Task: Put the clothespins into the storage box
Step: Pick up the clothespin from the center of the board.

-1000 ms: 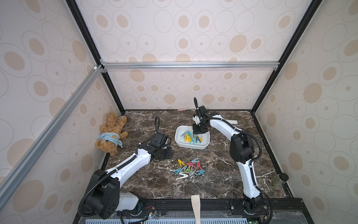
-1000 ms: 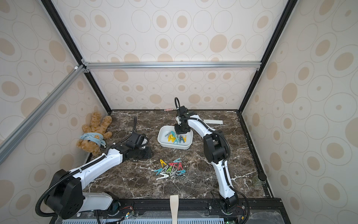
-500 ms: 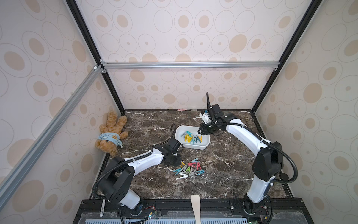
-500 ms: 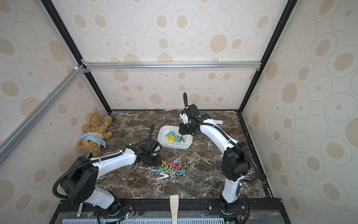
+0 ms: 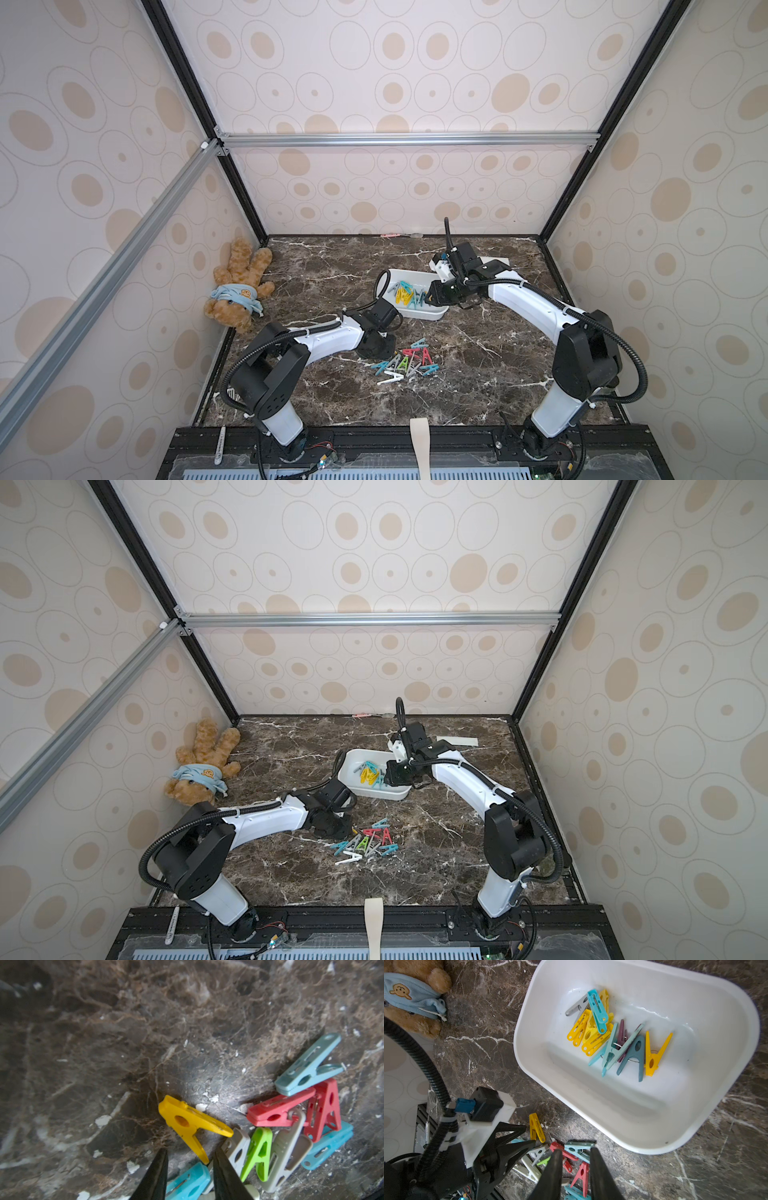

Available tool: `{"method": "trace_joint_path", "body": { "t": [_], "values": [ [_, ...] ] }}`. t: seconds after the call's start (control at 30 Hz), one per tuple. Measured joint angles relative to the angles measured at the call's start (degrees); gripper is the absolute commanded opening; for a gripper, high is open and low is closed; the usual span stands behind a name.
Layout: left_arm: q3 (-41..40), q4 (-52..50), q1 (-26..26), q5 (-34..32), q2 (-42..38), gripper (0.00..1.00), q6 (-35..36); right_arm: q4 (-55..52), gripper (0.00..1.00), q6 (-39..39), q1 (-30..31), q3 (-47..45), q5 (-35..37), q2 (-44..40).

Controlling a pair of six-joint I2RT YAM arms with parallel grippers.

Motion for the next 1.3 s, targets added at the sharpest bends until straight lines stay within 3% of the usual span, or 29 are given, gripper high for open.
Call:
{"method": "trace_joint_path", "body": {
  "t": [0.7, 1.03, 1.3],
  "values": [
    [3.8, -1.4, -0.4, -6.1, 3.8, 0.11, -0.9, 2.5, 0.25, 0.0, 0.0, -2.2, -1.3, -3.9],
    [6.6, -7.4, -0.3, -6.7, 1.4, 0.09, 0.3, 2.5, 0.25, 0.0, 0.0, -2.8, -1.3, -5.7],
    [16.8, -10.4, 2.3, -4.1, -1.3, 0.1, 3.0, 1.8, 0.25, 0.0, 0.0, -2.9, -0.9, -6.0]
  ]
}}
